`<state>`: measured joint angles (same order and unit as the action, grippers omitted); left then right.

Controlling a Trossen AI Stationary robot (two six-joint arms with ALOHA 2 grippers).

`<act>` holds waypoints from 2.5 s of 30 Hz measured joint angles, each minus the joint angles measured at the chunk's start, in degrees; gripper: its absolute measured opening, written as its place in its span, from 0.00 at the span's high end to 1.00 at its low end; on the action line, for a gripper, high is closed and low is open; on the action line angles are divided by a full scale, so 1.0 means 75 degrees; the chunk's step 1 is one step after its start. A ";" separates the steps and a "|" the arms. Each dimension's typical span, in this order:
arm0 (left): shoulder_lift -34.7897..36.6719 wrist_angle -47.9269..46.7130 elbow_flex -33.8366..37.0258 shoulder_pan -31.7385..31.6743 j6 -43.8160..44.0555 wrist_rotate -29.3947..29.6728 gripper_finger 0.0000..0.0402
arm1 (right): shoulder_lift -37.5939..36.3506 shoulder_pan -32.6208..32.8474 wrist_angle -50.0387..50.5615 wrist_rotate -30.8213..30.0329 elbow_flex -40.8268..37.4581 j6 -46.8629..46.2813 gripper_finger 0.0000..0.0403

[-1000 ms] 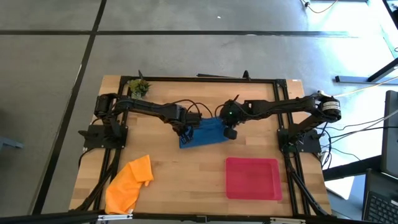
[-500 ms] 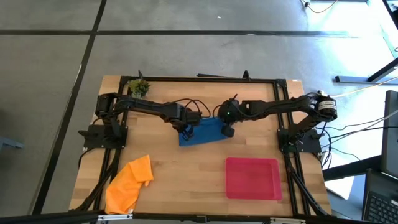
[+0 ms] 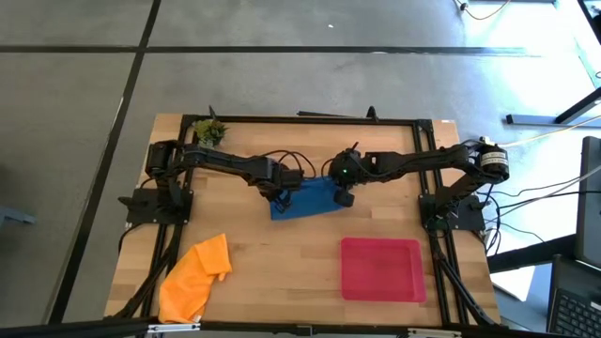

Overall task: Roll microfiber towels into tight, uniform cylinder then place into a basket
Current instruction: Fold the blue microfiber towel

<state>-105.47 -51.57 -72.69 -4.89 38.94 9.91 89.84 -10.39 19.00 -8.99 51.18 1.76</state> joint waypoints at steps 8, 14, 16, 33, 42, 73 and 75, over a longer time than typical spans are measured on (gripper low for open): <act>0.0006 0.0064 0.0000 0.0000 0.0139 -0.0007 0.90 | 0.0003 0.0000 0.0000 0.0000 0.0000 0.0032 0.84; 0.0009 0.0028 0.0000 0.0000 0.0252 0.0124 0.78 | 0.0003 0.0000 -0.0005 0.0000 -0.0001 0.0035 0.76; 0.0011 0.0024 0.0000 -0.0015 0.0164 0.0111 0.77 | 0.0003 0.0000 -0.0019 -0.0003 -0.0001 0.0082 0.73; 0.1198 -0.0048 -0.0006 -0.0015 -0.0107 0.0067 0.76 | 0.0009 0.0001 -0.0015 0.0003 0.0041 0.0414 0.68; 0.1341 -0.0056 -0.0006 -0.0012 -0.0473 0.0058 0.76 | 0.0009 0.0000 -0.0026 0.0003 0.0050 0.0396 0.67; 0.1339 0.0060 -0.0006 -0.0012 -0.1807 -0.0613 0.76 | 0.0009 0.0001 -0.0073 0.0003 0.0052 0.0431 0.67; 0.1298 0.0115 -0.0006 -0.0008 -0.2049 -0.0835 0.76 | 0.0009 0.0001 -0.0076 0.0003 0.0052 0.0431 0.67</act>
<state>-95.74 -50.70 -72.73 -4.94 23.58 3.65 89.91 -10.38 18.44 -8.97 51.57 4.99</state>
